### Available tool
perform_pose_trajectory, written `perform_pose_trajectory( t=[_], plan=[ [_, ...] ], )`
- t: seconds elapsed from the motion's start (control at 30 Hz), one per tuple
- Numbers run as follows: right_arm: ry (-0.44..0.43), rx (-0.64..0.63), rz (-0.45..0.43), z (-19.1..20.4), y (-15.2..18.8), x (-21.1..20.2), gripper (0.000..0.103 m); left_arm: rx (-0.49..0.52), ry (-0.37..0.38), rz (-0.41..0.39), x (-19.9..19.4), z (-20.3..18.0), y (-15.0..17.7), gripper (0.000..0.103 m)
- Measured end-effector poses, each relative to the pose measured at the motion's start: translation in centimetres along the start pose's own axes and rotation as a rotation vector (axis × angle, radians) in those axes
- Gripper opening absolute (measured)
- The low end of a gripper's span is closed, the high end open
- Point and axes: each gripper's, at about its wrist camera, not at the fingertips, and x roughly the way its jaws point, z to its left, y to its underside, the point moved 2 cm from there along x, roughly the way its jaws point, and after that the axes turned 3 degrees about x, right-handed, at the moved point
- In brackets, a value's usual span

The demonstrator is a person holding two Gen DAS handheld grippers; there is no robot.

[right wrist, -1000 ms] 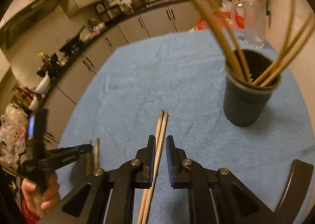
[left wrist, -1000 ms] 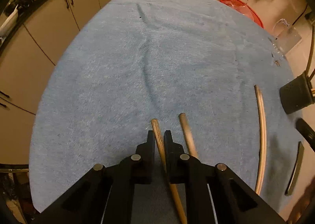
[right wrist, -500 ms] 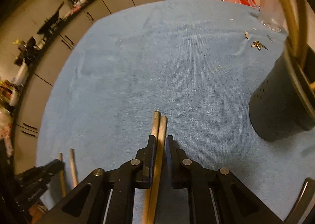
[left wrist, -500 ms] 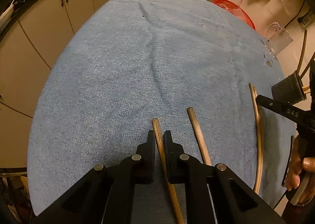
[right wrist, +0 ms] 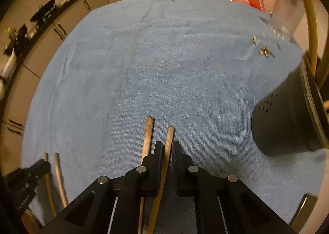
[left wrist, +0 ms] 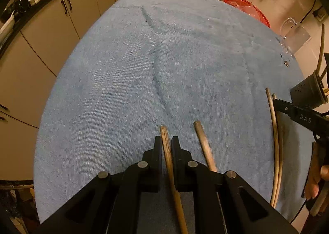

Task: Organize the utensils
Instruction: 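Lift the held chopsticks upright and carry both tools toward the black holder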

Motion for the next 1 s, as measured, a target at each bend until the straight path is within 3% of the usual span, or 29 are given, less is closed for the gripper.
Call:
perform_pose_trajectory(
  t=[0.1, 0.2, 0.33, 0.47, 0.6, 0.77, 0.87, 1.0],
  plan=[
    [0.000, -0.058, -0.037, 1.3, -0.2, 0.2, 0.008, -0.024, 0.050, -0.019, 0.2, 0.2, -0.5, 0.007],
    [-0.080, 0.004, -0.066, 0.5, 0.1, -1.2, 0.007, -0.025, 0.086, -0.061, -1.3, 0.7, -0.6, 0.007],
    [-0.178, 0.039, -0.202, -0.3, 0.7, -6.1, 0.007, -0.034, 0.114, -0.162, -5.3, 1.1, -1.1, 0.007],
    [-0.237, 0.011, -0.407, 0.1, 2.3, -12.4, 0.007, -0.037, 0.109, -0.292, -10.1, 1.0, -1.2, 0.007],
    [-0.250, -0.005, -0.568, 0.3, 4.4, -17.2, 0.007, -0.028, 0.099, -0.409, -14.4, 0.5, -1.2, 0.007],
    [-0.276, -0.005, -0.701, 0.8, 6.7, -20.9, 0.007, -0.015, 0.080, -0.525, -18.1, 0.1, -0.8, 0.007],
    [-0.285, 0.002, -0.763, 0.9, 6.9, -22.8, 0.007, -0.005, 0.089, -0.540, -18.6, -0.3, -0.7, 0.007],
    [-0.311, 0.010, -0.761, 1.4, 6.8, -23.0, 0.007, -0.010, 0.106, -0.521, -18.4, -0.6, -1.0, 0.007]
  ],
)
